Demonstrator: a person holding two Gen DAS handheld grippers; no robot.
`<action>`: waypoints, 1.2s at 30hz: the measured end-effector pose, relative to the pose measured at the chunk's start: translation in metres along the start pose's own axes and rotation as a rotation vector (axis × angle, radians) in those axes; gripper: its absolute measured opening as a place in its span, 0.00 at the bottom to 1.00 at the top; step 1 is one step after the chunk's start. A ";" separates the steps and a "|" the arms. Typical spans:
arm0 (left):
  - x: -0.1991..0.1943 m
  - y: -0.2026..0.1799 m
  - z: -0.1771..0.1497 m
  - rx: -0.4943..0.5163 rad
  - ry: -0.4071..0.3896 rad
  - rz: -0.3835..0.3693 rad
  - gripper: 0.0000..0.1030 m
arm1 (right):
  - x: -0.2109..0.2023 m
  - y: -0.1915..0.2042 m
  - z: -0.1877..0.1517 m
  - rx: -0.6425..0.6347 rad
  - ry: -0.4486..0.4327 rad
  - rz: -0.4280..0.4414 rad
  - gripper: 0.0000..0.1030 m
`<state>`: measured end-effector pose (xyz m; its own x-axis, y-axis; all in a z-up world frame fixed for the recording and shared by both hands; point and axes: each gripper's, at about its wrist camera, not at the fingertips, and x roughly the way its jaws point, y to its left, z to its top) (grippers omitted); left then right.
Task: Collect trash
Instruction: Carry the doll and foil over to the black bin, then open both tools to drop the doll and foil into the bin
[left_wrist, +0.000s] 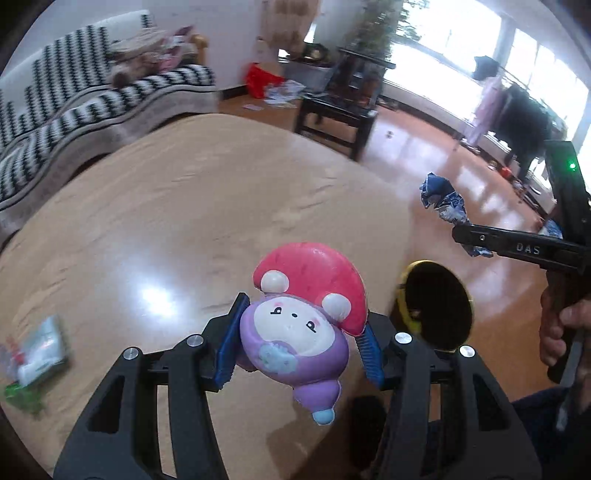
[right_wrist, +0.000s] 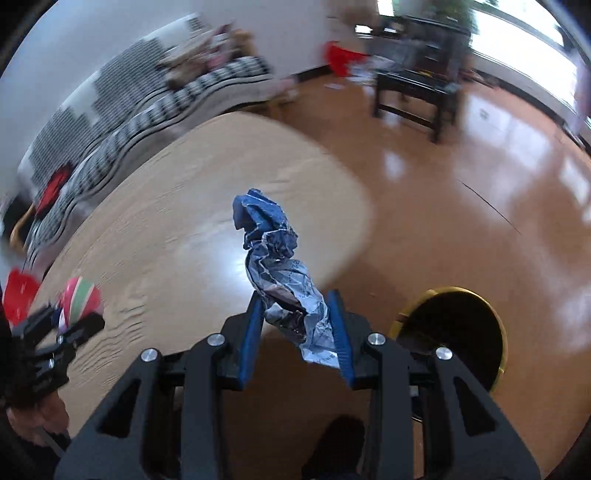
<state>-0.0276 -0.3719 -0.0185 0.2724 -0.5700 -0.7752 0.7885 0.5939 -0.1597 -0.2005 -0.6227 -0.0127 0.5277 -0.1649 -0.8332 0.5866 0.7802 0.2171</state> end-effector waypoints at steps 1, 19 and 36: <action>0.011 -0.017 0.004 0.007 0.006 -0.036 0.52 | -0.003 -0.014 -0.001 0.024 -0.002 -0.015 0.35; 0.157 -0.192 0.003 0.093 0.188 -0.352 0.52 | -0.028 -0.165 -0.024 0.375 0.028 -0.198 0.35; 0.169 -0.218 -0.002 0.087 0.215 -0.416 0.78 | -0.026 -0.178 -0.019 0.424 0.023 -0.245 0.72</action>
<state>-0.1545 -0.5967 -0.1163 -0.1894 -0.6137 -0.7665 0.8523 0.2848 -0.4387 -0.3302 -0.7460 -0.0398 0.3324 -0.2957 -0.8956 0.8926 0.4054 0.1975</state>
